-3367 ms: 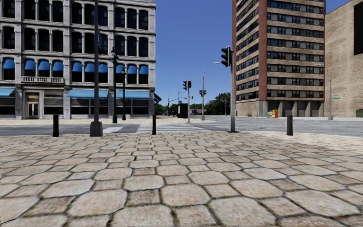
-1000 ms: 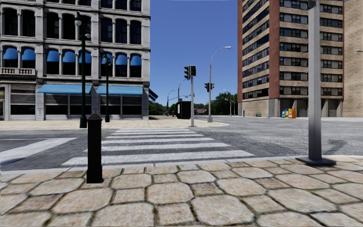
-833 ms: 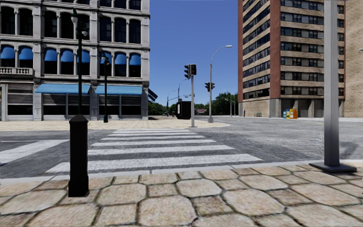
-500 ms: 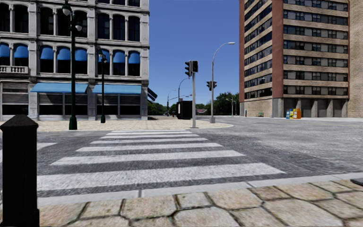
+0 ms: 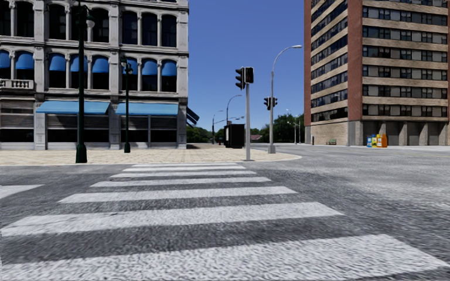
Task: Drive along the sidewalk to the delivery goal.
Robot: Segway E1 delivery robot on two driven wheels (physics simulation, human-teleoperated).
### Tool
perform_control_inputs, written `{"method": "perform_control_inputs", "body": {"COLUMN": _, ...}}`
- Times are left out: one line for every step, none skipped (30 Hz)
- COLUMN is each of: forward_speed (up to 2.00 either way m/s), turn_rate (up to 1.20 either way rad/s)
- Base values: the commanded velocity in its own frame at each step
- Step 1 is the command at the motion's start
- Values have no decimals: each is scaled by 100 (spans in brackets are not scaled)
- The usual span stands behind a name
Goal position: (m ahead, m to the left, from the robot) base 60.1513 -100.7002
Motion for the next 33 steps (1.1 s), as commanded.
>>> {"method": "perform_control_inputs", "body": {"forward_speed": 198, "turn_rate": 24}}
{"method": "perform_control_inputs", "body": {"forward_speed": 198, "turn_rate": 24}}
{"method": "perform_control_inputs", "body": {"forward_speed": 187, "turn_rate": 24}}
{"method": "perform_control_inputs", "body": {"forward_speed": 173, "turn_rate": 25}}
{"method": "perform_control_inputs", "body": {"forward_speed": 173, "turn_rate": 25}}
{"method": "perform_control_inputs", "body": {"forward_speed": 164, "turn_rate": 26}}
{"method": "perform_control_inputs", "body": {"forward_speed": 158, "turn_rate": 27}}
{"method": "perform_control_inputs", "body": {"forward_speed": 154, "turn_rate": 27}}
{"method": "perform_control_inputs", "body": {"forward_speed": 149, "turn_rate": 30}}
{"method": "perform_control_inputs", "body": {"forward_speed": 149, "turn_rate": 30}}
{"method": "perform_control_inputs", "body": {"forward_speed": 146, "turn_rate": 35}}
{"method": "perform_control_inputs", "body": {"forward_speed": 140, "turn_rate": 37}}
{"method": "perform_control_inputs", "body": {"forward_speed": 139, "turn_rate": 37}}
{"method": "perform_control_inputs", "body": {"forward_speed": 139, "turn_rate": 37}}
{"method": "perform_control_inputs", "body": {"forward_speed": 138, "turn_rate": 37}}
{"method": "perform_control_inputs", "body": {"forward_speed": 138, "turn_rate": 38}}
{"method": "perform_control_inputs", "body": {"forward_speed": 138, "turn_rate": 34}}
{"method": "perform_control_inputs", "body": {"forward_speed": 138, "turn_rate": 19}}
{"method": "perform_control_inputs", "body": {"forward_speed": 138, "turn_rate": 19}}
{"method": "perform_control_inputs", "body": {"forward_speed": 138, "turn_rate": 0}}
{"method": "perform_control_inputs", "body": {"forward_speed": 138, "turn_rate": 0}}
{"method": "perform_control_inputs", "body": {"forward_speed": 138, "turn_rate": 0}}
{"method": "perform_control_inputs", "body": {"forward_speed": 138, "turn_rate": 0}}
{"method": "perform_control_inputs", "body": {"forward_speed": 138, "turn_rate": 0}}
{"method": "perform_control_inputs", "body": {"forward_speed": 138, "turn_rate": 0}}
{"method": "perform_control_inputs", "body": {"forward_speed": 138, "turn_rate": 0}}
{"method": "perform_control_inputs", "body": {"forward_speed": 138, "turn_rate": 0}}
{"method": "perform_control_inputs", "body": {"forward_speed": 138, "turn_rate": 0}}
{"method": "perform_control_inputs", "body": {"forward_speed": 138, "turn_rate": 0}}
{"method": "perform_control_inputs", "body": {"forward_speed": 138, "turn_rate": 0}}
{"method": "perform_control_inputs", "body": {"forward_speed": 138, "turn_rate": 0}}
{"method": "perform_control_inputs", "body": {"forward_speed": 138, "turn_rate": 0}}
{"method": "perform_control_inputs", "body": {"forward_speed": 138, "turn_rate": 0}}
